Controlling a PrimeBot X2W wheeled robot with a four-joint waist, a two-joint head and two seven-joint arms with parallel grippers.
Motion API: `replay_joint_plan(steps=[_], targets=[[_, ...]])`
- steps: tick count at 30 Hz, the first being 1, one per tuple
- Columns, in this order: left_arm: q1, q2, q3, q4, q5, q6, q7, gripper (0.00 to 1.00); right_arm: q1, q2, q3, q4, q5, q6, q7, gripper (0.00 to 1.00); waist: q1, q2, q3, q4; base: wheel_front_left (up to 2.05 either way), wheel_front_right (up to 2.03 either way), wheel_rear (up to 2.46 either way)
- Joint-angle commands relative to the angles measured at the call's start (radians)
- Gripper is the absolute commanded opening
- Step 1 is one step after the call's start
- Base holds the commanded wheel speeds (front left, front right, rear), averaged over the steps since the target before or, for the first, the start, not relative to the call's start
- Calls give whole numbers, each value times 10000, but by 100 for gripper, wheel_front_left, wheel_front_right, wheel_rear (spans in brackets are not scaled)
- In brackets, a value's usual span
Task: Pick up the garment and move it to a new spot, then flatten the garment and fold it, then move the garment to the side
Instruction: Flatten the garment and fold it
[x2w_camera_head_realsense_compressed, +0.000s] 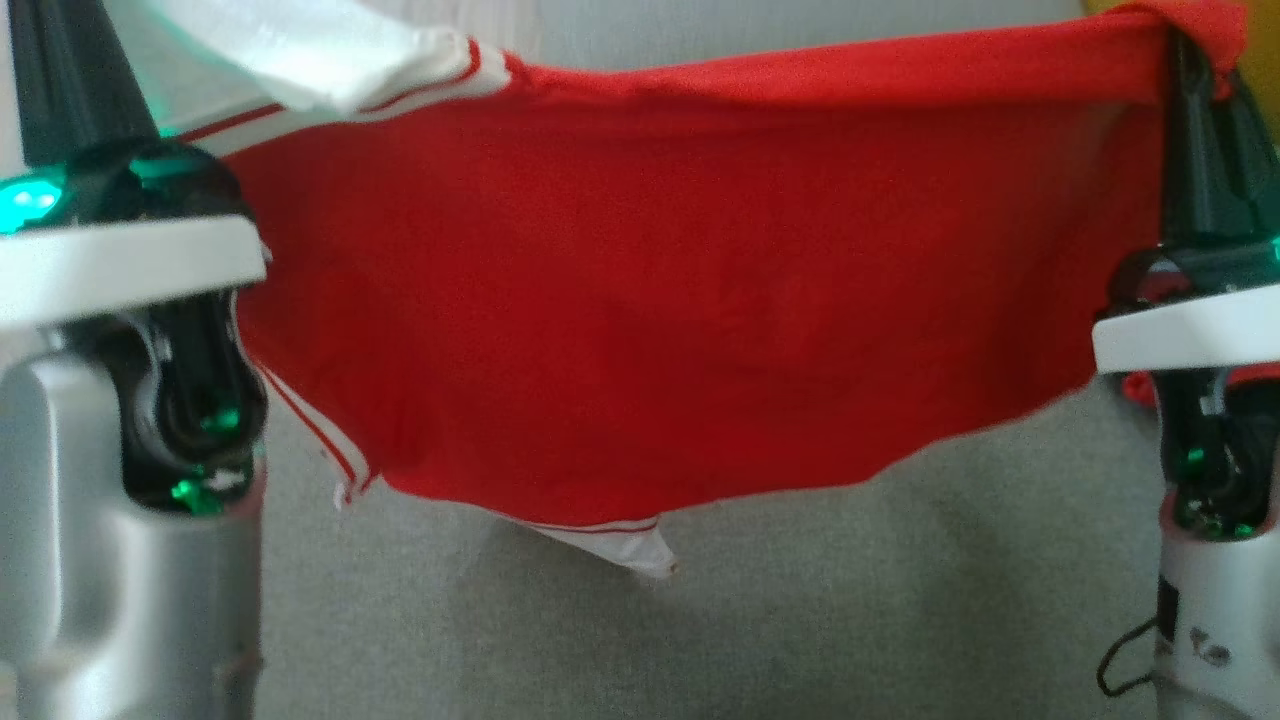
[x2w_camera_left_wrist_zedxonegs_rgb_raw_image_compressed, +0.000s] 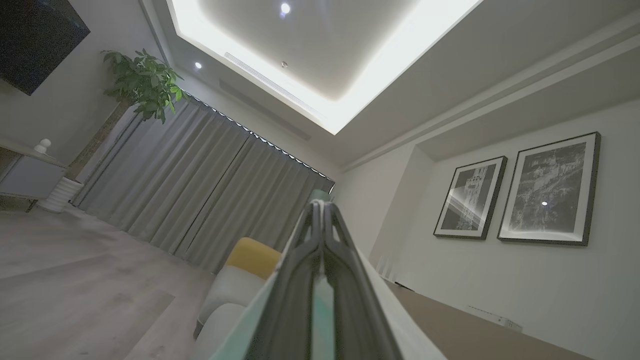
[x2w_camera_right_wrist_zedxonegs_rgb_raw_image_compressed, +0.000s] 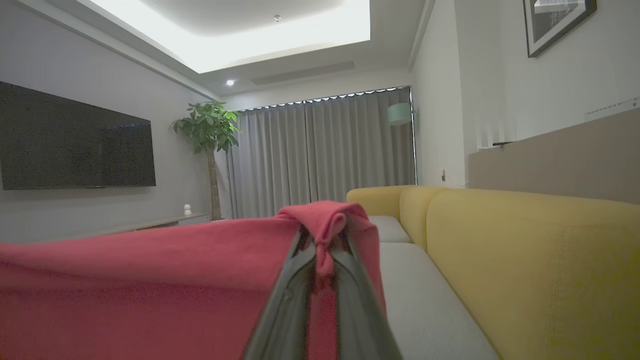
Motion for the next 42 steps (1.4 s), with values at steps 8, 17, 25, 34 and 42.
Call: replay_joint_plan(steps=[8,17,25,34,42], targets=[[-3271,1172,392,2617,-246,-544,875,0,-2920,-55,264,1656,212,-7,695,0,1,-1,2420,-98,0,0,0],[-8750,2253,-245,7713,1529,-1835,-1013,0,-8718,-380,434,6498,-619,-7,-1234,0,1,-1,4202,-2,0,0,0],[-10099,1744,-561,10142,1639,-2483,-2736,0,-10332,-322,-178,9637,-938,-7,-3415,0,1,-1,4256,430,0,0,0],[-7464,1437,-1564,11284,1286,-2766,-3035,0,-8617,-1011,1137,12124,135,-7,-2672,0,1,-1,3567,809,0,0,0],[-4487,1770,-3117,10798,63,-2772,-2817,0,-6715,-1651,3230,12450,1001,-7,-1905,0,1,-1,2651,984,0,0,0]])
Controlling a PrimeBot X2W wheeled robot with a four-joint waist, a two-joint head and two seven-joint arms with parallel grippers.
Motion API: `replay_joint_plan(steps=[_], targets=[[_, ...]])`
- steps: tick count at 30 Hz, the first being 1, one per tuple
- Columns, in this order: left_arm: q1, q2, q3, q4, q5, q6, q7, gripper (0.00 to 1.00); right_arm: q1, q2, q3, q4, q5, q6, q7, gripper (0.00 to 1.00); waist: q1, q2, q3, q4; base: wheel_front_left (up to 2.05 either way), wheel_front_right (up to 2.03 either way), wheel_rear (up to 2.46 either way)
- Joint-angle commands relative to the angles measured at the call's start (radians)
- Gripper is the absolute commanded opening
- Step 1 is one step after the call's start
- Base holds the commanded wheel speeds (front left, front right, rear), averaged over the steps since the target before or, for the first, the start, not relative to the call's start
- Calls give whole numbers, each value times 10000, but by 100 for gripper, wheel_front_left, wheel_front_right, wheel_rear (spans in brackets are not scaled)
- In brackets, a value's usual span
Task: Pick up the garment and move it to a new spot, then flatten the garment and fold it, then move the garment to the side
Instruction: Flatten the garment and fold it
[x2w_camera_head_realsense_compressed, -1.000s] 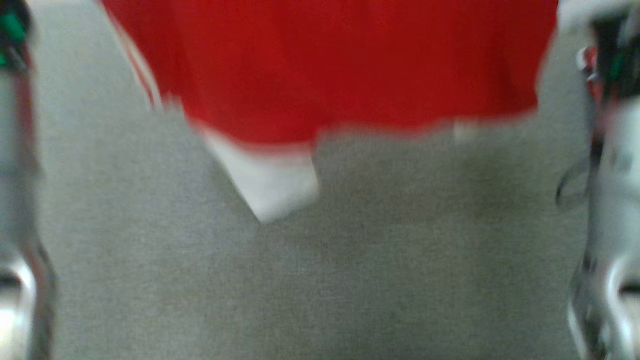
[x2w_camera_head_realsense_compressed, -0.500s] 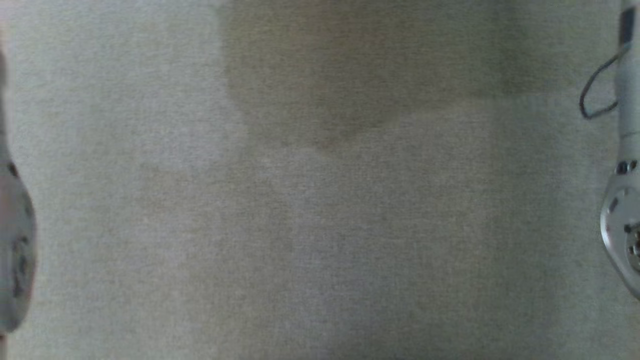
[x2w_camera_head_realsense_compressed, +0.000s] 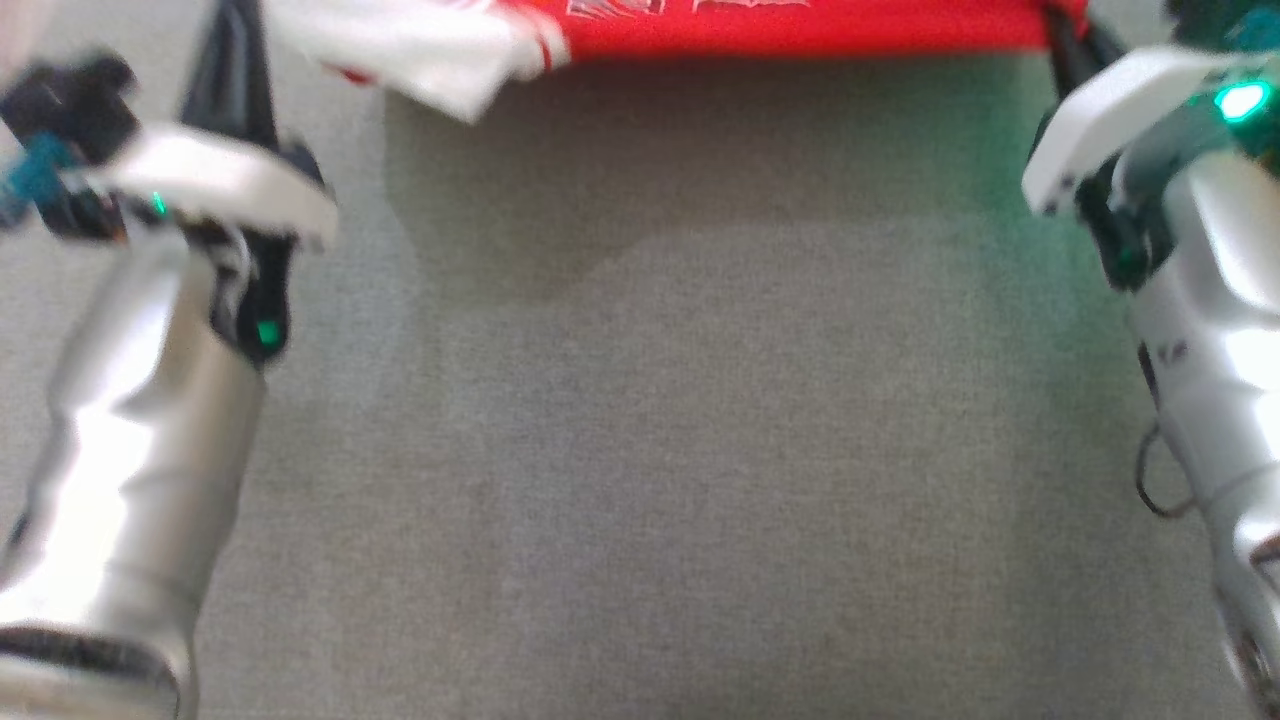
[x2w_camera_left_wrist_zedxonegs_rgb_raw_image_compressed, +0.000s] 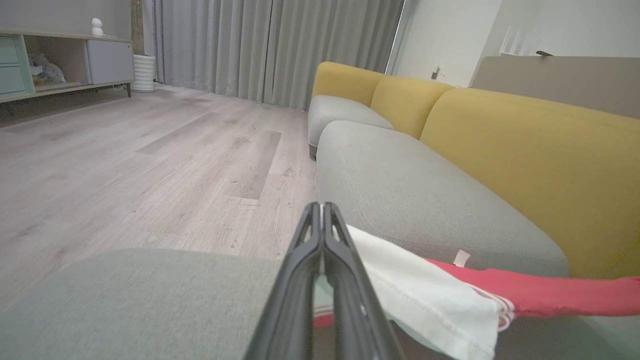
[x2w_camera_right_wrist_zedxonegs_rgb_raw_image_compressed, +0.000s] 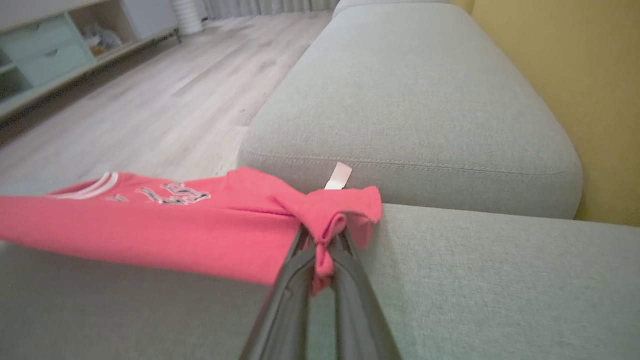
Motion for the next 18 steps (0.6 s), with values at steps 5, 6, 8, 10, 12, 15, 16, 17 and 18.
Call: replay_joint_plan(steps=[5,6,8,10,12,15,16,17,18], targets=[[1362,1058,-917,-1178,-877,19,442,0,1212,-864,1985,-727,573,-7,555,0,1,0,-1034,204,0,0,0],[1606,1164,-1060,-1347,-1010,19,473,0,1413,-1026,2208,-817,712,-7,644,0,1,0,-1152,219,0,0,0],[2056,1381,-1352,-1671,-1219,19,559,0,1816,-1322,2591,-999,1014,-7,838,0,1,0,-1405,247,0,0,0],[2455,1585,-1536,-1951,-1419,18,657,0,2219,-1580,2927,-1210,1344,-7,1048,0,1,0,-1646,264,0,0,0],[2635,1690,-1633,-2113,-1509,18,746,0,2401,-1709,3056,-1330,1520,-7,1132,0,1,0,-1751,266,0,0,0],[3147,1998,-1829,-2692,-1850,18,1075,0,2887,-2057,3282,-1684,2014,-7,1230,0,1,0,-2080,262,0,0,0],[3325,2106,-1869,-2887,-1966,18,1224,0,3056,-2139,3303,-1774,2180,-7,1234,0,1,0,-2200,259,0,0,0],[3501,2220,-1908,-3091,-2097,18,1412,0,3223,-2205,3326,-1868,2342,-7,1248,0,1,0,-2305,255,0,0,0],[3674,2350,-1971,-3317,-2217,18,1626,0,3392,-2264,3354,-1958,2492,-7,1272,0,1,0,-2414,249,0,0,0]])
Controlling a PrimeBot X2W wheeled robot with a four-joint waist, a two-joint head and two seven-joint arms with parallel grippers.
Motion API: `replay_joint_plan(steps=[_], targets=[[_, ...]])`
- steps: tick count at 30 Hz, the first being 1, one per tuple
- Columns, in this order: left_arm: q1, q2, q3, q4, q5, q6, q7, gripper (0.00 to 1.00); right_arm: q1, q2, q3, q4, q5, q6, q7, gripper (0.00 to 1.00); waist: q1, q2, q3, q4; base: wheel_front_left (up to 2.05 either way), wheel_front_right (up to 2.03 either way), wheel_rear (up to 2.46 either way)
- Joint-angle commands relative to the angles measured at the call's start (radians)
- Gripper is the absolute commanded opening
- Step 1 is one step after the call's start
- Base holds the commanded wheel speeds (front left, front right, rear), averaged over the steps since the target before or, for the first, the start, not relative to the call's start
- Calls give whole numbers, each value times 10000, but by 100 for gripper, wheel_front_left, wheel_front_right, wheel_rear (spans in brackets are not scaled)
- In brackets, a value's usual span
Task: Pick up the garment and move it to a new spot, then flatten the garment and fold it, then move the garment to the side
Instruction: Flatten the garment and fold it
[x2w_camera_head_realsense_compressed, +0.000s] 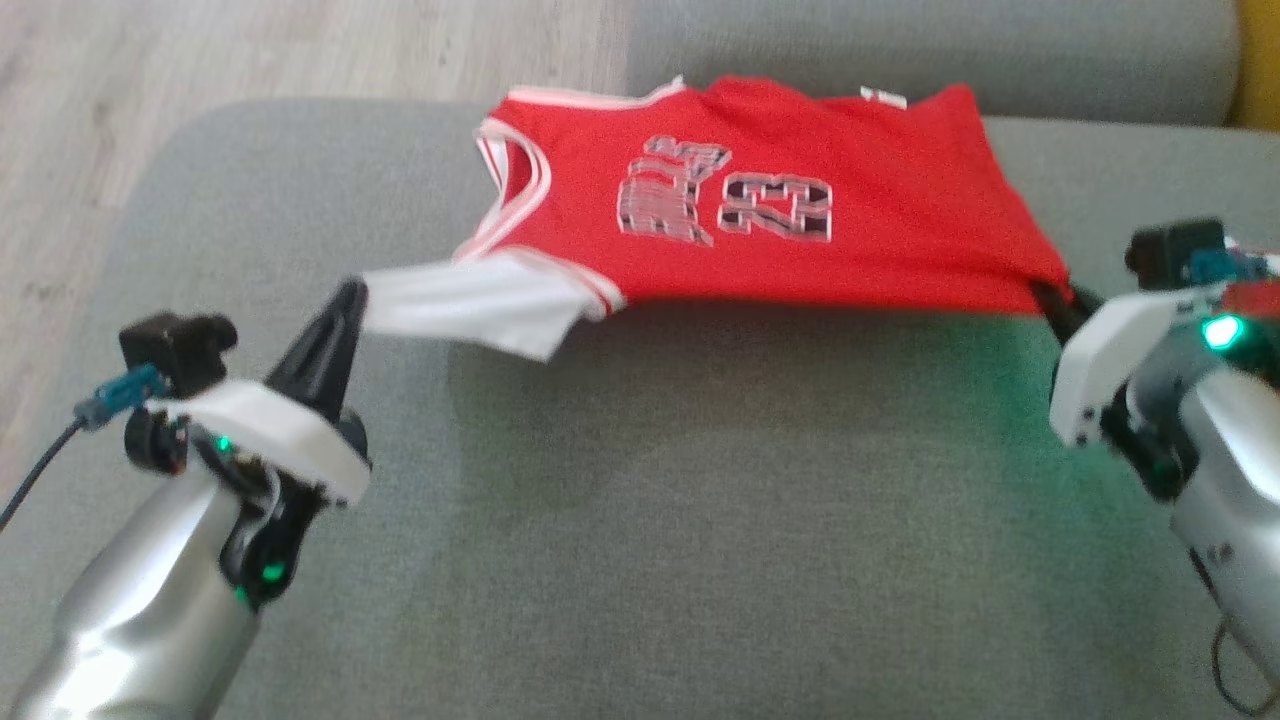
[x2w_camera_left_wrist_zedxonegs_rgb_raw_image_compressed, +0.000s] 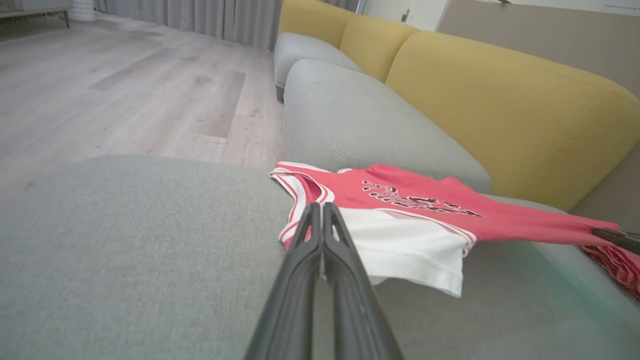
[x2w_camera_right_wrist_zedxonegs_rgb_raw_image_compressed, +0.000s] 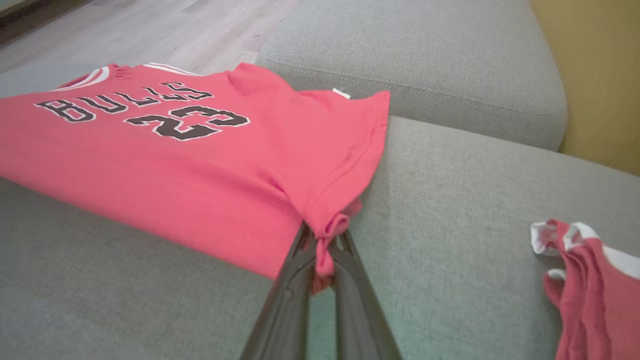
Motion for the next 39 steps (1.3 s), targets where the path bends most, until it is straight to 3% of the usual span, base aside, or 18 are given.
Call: replay_joint_plan(steps=[1,10,16,20,27,39], targets=[[-157,670,338,-480,-141,18,172,0,217,-289,131,-320,182,-7,-3,0,2,-1,-301,-10,0,0,0],[1452,1722,437,-3048,-1553,265,1828,0,1604,-782,76,-1121,1385,-7,608,0,2,-1,-989,-1,0,0,0],[2459,2225,369,-4456,-2577,542,2937,0,2559,-1067,-392,-2082,2095,-7,1270,0,2,-1,-1166,8,0,0,0],[2786,2531,456,-5032,-2740,796,3098,0,3106,-1139,-980,-2692,2148,-7,1317,0,2,-1,-1139,-5,0,0,0],[2447,2413,805,-5326,-2660,1178,2763,0,3285,-548,-2128,-3261,1367,-7,1465,0,2,-1,-741,-193,0,0,0],[576,2015,547,-4134,-1897,1187,3171,0,2272,231,-2950,-3657,31,-7,2754,0,2,-1,389,-435,0,0,0]])
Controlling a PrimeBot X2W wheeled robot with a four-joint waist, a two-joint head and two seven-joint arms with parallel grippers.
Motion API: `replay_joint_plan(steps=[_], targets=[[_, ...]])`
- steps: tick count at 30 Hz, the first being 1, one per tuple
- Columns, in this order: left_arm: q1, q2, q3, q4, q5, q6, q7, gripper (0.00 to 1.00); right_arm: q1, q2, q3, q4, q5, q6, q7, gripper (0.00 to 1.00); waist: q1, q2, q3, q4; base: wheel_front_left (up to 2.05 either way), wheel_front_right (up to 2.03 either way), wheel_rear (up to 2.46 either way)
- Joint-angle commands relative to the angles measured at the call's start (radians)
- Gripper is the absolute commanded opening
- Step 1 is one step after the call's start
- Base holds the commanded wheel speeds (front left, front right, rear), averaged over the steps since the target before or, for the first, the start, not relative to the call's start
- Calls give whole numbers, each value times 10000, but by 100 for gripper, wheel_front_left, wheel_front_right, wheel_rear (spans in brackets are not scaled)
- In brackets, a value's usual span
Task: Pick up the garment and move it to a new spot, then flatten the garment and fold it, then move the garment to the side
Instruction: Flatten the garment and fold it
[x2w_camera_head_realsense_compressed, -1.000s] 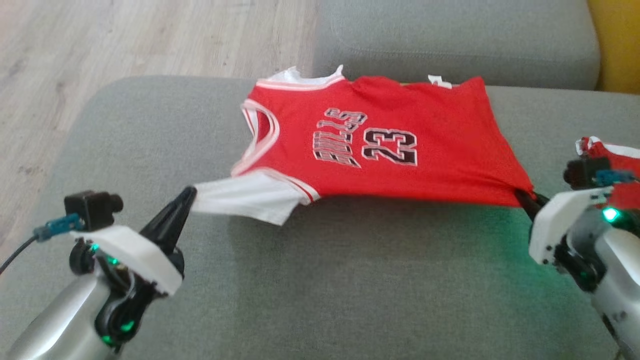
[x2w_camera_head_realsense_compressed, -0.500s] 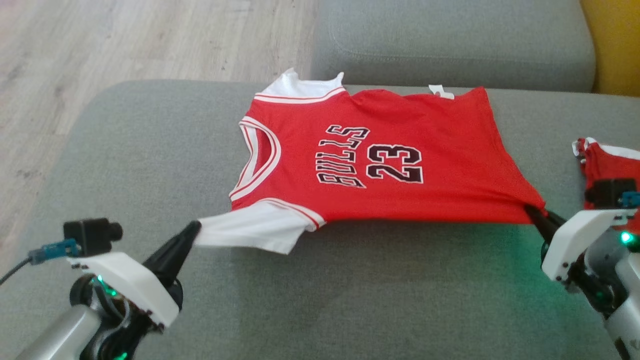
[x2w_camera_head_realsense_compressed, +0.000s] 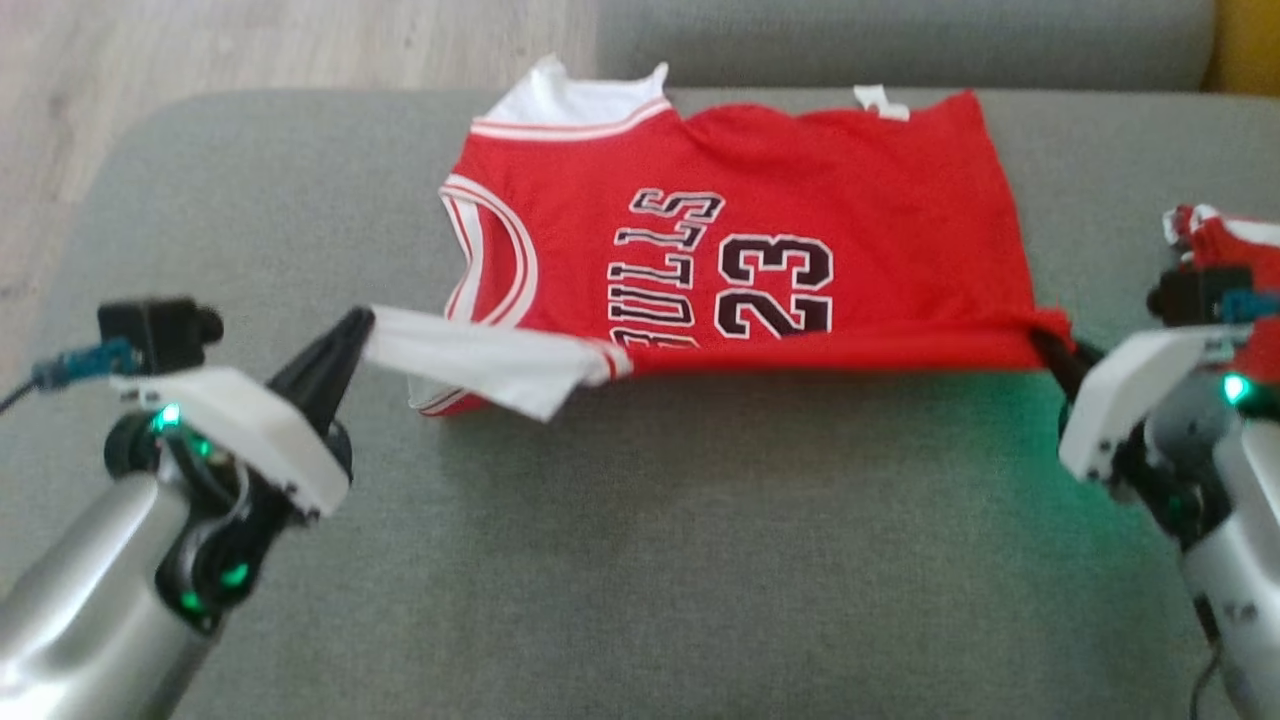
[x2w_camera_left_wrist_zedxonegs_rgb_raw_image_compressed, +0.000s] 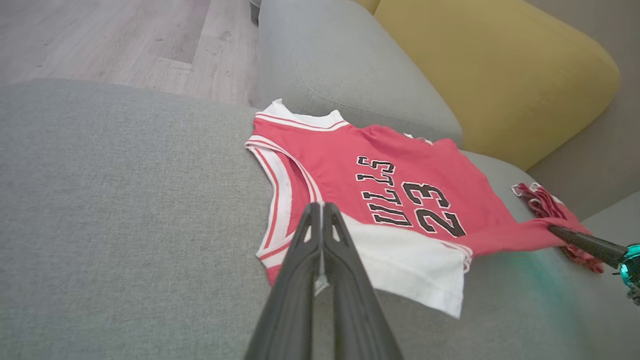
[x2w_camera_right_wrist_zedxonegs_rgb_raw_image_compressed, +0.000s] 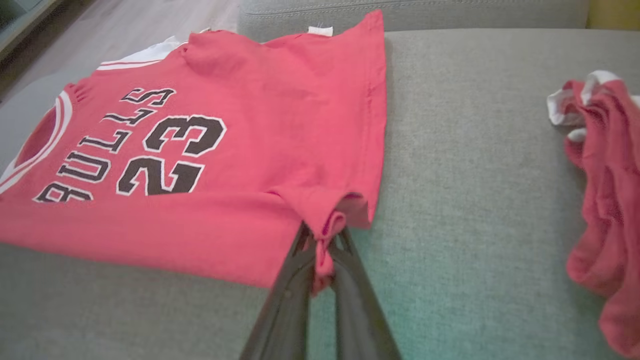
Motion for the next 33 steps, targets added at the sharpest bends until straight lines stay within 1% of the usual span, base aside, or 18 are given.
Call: replay_joint_plan(steps=[1,5,9,16,19,20,21,22,23,25,29,31,33], targets=[[-899,205,419,21,141,51,92,0,-524,-25,-58,-328,-159,-7,153,0,-1,-1,319,-69,0,0,0],[-1961,110,37,1013,849,-48,405,0,-1081,211,-243,-167,-581,-7,667,0,-1,-1,753,-134,0,0,0],[-2946,-126,-343,2095,1529,-291,460,0,-1672,479,-400,153,-955,-7,1080,0,-1,-1,1151,-217,0,0,0],[-4435,-644,-875,3866,2455,-730,95,0,-2608,883,-507,689,-1445,-7,1325,0,-1,-1,1755,-369,0,0,0],[-4936,-904,-1006,4552,2609,-839,-22,0,-2951,973,-529,931,-1667,-7,1284,0,-1,-1,1997,-427,0,0,0],[-5106,-966,-1087,4732,2698,-878,-55,0,-3091,976,-647,1065,-1868,-7,1202,9,-1,-1,2087,-443,0,0,0],[-5278,-1054,-1106,4909,2761,-896,-168,32,-3252,998,-764,1167,-2124,-7,1028,100,-1,-1,2169,-451,0,0,0],[-5444,-1149,-1095,5102,2827,-890,-325,100,-3412,1062,-871,1278,-2372,-7,860,100,-1,-1,2239,-459,0,0,0],[-5600,-1238,-1106,5299,2933,-850,-493,100,-3558,1152,-940,1376,-2571,-7,707,100,-1,-1,2293,-461,0,0,0],[-5850,-1377,-1158,5776,3178,-576,-692,100,-3860,1368,-1251,1591,-2810,-7,379,100,-1,-1,2354,-465,0,0,0],[-6171,-1739,-918,6457,3216,-139,-1398,100,-4338,1615,-1678,1849,-3307,-7,-636,100,-1,-1,2288,-462,0,0,0],[-6252,-1917,-805,6643,3222,-53,-1917,100,-4452,1657,-1744,1886,-3568,-7,-1280,100,-1,-1,2175,-431,0,0,0],[-6238,-2144,-583,6738,3051,-63,-2478,100,-4467,1761,-1859,1867,-3649,-7,-2001,100,-1,-1,1991,-393,0,0,0]])
